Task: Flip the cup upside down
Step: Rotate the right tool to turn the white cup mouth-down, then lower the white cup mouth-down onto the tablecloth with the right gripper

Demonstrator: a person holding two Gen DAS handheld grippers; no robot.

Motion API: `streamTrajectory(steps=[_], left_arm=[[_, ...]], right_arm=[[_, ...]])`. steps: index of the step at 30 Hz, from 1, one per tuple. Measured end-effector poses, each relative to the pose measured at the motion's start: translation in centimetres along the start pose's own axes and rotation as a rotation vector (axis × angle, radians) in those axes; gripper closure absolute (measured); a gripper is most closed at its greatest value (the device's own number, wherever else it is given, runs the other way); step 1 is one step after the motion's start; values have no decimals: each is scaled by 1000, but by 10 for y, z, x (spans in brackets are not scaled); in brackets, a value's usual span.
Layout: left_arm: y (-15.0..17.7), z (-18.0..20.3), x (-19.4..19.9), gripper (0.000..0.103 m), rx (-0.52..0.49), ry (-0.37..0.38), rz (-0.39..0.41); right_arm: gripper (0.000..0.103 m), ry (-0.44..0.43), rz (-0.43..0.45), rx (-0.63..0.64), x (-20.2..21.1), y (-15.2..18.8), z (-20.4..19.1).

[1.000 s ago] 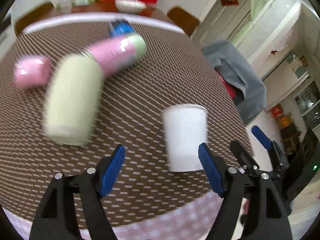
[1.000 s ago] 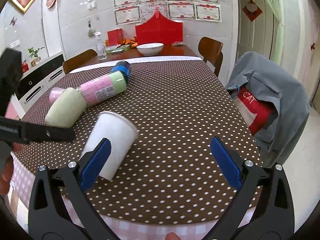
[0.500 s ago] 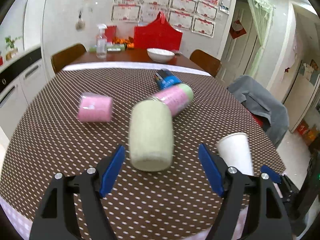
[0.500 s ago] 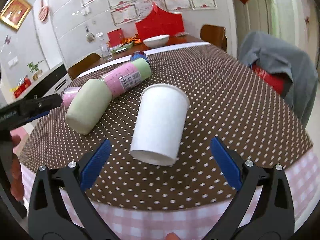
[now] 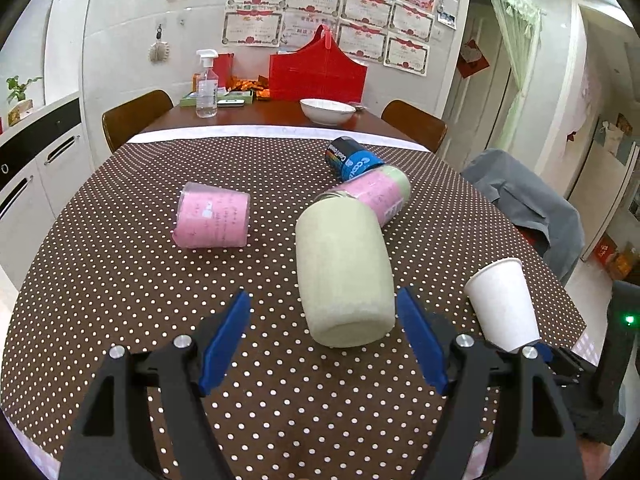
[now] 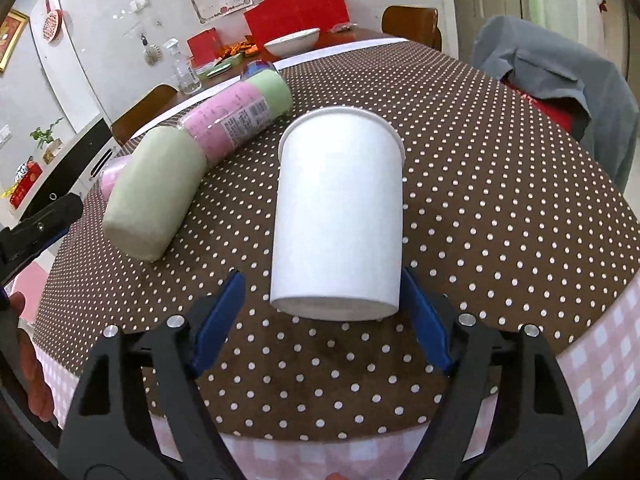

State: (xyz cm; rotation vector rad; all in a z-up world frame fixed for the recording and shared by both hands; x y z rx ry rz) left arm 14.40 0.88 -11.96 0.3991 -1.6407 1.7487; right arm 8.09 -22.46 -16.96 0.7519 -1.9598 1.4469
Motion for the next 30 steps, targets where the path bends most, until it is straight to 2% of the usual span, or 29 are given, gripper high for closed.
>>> streamTrajectory(steps=[4,5,14,23,26,30], left_arm=[[-1,-3,-5,28,6,16,-7],[-1,-4,-5,28,6,19,-9],[-2,-6,-7,28,8,34,-13],[0,-5,-5,28,14,32,-17],[1,-2,-4,28,4,28,-17],[1,-1,-2,28,1,25,-16]], right_arm=[[47,54,-1,23,-1,0,-1],[48,54,-2,24,-2,-1,-1],[49,47,3,32,2,-1,3],[49,55,83,69,36,-13,4],[49,40,67,83,37,-16,2],[48,5,-19,105,27,-17,1]])
Point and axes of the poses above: each gripper's, at about its wrist camera, not at the fingertips, and x roughly against the way its jaws point, z to its right, y to its underside, the point moved 3 cm from there along -x, roughly the way its jaws point, and after that the axes turned 2 degrees about -z, right-handed, at the moved point
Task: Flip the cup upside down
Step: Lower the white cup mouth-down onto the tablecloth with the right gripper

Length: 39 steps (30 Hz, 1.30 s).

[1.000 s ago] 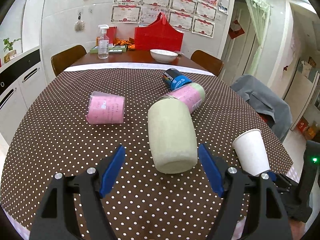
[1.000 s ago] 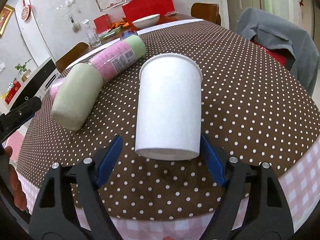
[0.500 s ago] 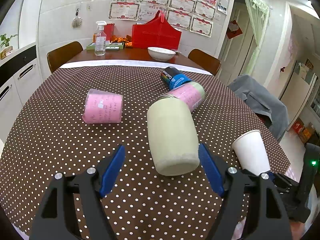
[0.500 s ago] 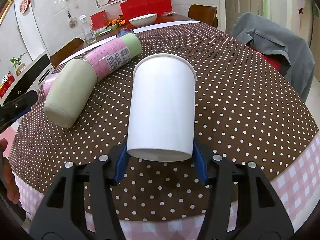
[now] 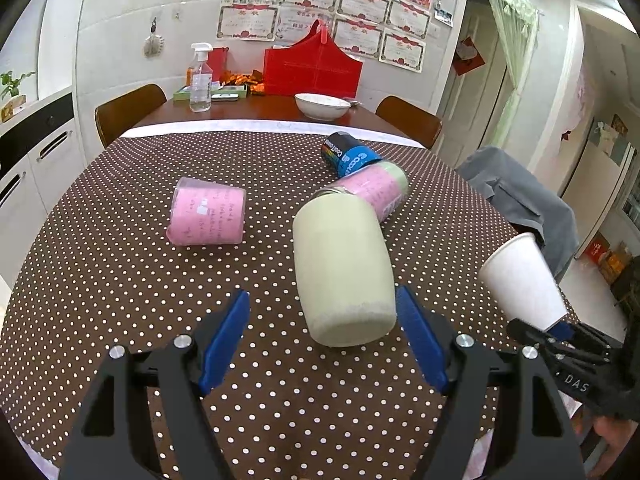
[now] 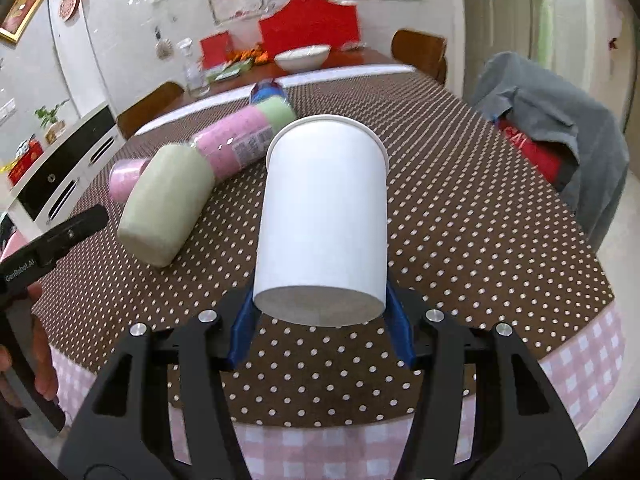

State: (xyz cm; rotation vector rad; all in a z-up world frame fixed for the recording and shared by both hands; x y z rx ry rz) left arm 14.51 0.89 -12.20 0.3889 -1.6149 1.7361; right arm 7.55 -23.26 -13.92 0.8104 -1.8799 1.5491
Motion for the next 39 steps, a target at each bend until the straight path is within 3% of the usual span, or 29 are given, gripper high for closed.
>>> streamTrajectory(steps=[5,15,23,39], left_arm=[[0,0,1,28,2,1,2],[-1,0,-2,28,2,3,-8],[-2,1,-4,28,-8,-4,-11],[-4,2,-14,28,-20,-38,-17]], right_arm=[[48,7,-48,4,-13,5,1],[48,59,50,50,6,-1,-7],[48,47,92,46,10,-21,-5],[48,27,102,46,-9,-41,-12]])
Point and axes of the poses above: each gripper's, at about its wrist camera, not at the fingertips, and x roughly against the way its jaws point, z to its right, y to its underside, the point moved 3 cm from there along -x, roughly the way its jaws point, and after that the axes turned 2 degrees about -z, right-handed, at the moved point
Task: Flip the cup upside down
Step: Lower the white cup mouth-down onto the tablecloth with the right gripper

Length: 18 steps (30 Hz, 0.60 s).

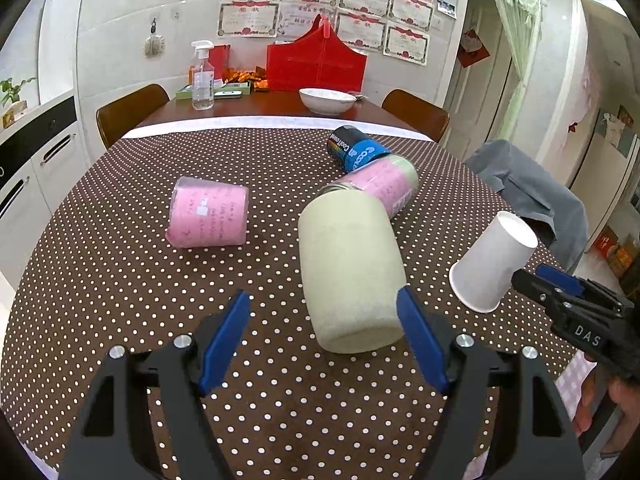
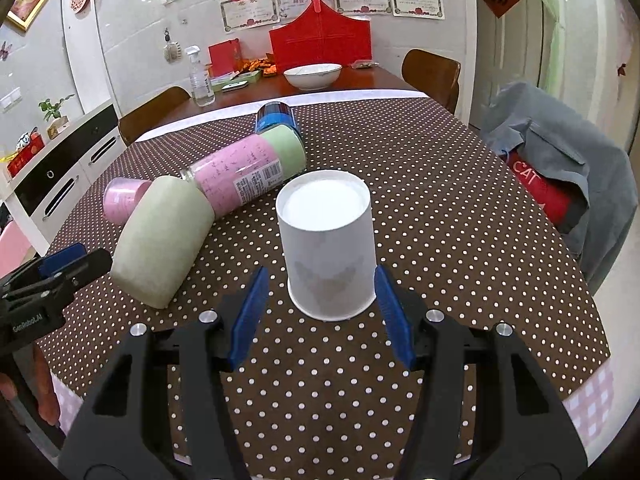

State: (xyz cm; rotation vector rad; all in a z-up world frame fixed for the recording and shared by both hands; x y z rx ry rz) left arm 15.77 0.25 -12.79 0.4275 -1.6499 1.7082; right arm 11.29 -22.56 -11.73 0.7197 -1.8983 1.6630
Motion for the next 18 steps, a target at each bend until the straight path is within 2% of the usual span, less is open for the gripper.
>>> streamTrajectory(steps=[18], left_arm=[[-3,27,20,28,-47,-54,46]], right_arm=[[48,-27,53,15,6,-4,3]])
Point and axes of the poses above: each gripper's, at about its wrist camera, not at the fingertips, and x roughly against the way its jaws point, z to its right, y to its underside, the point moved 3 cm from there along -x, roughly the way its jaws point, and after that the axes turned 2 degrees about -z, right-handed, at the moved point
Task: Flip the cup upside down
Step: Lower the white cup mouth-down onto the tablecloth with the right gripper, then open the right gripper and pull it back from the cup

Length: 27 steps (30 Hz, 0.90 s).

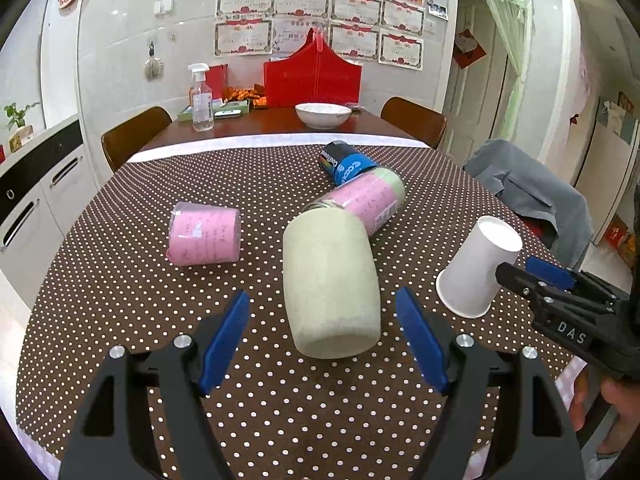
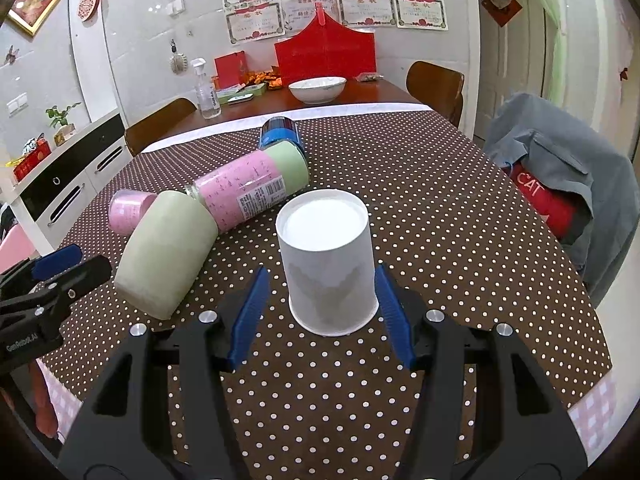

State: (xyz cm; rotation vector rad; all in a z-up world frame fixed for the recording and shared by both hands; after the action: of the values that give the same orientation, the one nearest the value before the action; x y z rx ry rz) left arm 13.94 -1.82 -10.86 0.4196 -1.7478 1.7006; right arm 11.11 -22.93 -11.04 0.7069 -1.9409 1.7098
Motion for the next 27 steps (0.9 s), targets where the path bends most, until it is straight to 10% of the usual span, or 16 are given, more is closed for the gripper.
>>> streamTrajectory(steps=[27], left_arm=[[3,25,123,28,-79,-132,347]], right_arm=[[10,43,392,101,136,7,-33]])
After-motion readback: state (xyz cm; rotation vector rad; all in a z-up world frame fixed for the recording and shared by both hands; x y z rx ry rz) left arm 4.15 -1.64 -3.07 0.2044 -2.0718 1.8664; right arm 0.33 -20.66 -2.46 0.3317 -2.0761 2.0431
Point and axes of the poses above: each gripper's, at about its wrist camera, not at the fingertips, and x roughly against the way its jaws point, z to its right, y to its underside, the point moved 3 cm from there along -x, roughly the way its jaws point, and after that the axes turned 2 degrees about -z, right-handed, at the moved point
